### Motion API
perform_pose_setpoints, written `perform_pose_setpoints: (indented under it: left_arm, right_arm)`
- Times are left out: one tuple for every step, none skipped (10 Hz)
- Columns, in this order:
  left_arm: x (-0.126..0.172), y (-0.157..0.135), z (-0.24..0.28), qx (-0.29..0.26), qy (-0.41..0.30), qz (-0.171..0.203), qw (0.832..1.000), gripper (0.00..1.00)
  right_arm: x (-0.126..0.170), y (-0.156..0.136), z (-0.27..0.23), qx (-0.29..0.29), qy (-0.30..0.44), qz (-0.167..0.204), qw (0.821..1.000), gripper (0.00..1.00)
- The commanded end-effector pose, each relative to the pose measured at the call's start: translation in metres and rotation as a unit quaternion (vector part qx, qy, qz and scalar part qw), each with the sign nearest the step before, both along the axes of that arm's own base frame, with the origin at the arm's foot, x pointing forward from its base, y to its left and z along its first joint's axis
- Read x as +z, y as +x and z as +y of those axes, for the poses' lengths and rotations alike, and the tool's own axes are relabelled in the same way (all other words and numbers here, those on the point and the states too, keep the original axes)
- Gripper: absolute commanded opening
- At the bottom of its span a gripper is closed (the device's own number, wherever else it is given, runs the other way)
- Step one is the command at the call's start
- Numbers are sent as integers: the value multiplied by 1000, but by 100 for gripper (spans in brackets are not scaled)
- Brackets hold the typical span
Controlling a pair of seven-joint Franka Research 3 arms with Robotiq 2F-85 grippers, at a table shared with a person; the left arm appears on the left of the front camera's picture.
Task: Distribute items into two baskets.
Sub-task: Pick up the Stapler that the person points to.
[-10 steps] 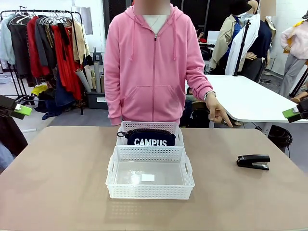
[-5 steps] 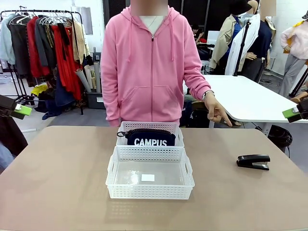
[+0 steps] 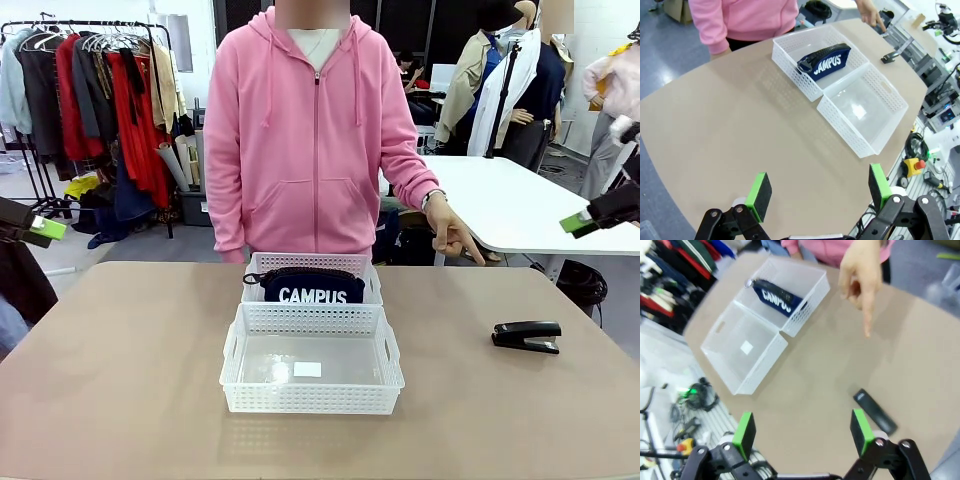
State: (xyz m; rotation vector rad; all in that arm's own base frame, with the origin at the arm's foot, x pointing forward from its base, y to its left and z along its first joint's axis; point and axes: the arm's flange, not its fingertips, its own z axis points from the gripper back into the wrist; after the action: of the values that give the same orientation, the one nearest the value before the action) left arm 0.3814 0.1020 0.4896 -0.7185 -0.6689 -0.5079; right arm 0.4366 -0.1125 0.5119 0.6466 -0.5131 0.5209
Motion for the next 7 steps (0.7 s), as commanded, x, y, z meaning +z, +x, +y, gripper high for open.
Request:
perform_pose_setpoints:
  left_arm:
    - [1, 0, 0, 1, 0, 0, 1000, 100]
    - [1, 0, 0, 1, 0, 0, 1000, 100]
    - [1, 0, 0, 1, 0, 0, 1000, 100]
    - [1, 0, 0, 1, 0, 0, 1000, 100]
    - [1, 0, 0, 1, 0, 0, 1000, 100]
    - [1, 0, 0, 1, 0, 0, 1000, 100]
    - [1, 0, 0, 1, 0, 0, 1000, 100]
  right_arm:
    - [4, 21, 8, 61, -94, -30, 993, 100]
    - [4, 26, 14, 109, -134, -39, 984, 100]
    - [1, 30, 21, 150, -167, -37, 974, 100]
    - [-4, 35, 29, 192, -209, -41, 958, 100]
    - [-8, 40, 35, 238, -251, -45, 937, 100]
    - [-12, 46, 41, 261, -280, -56, 922, 100]
    - [-18, 49, 48, 267, -292, -72, 915, 100]
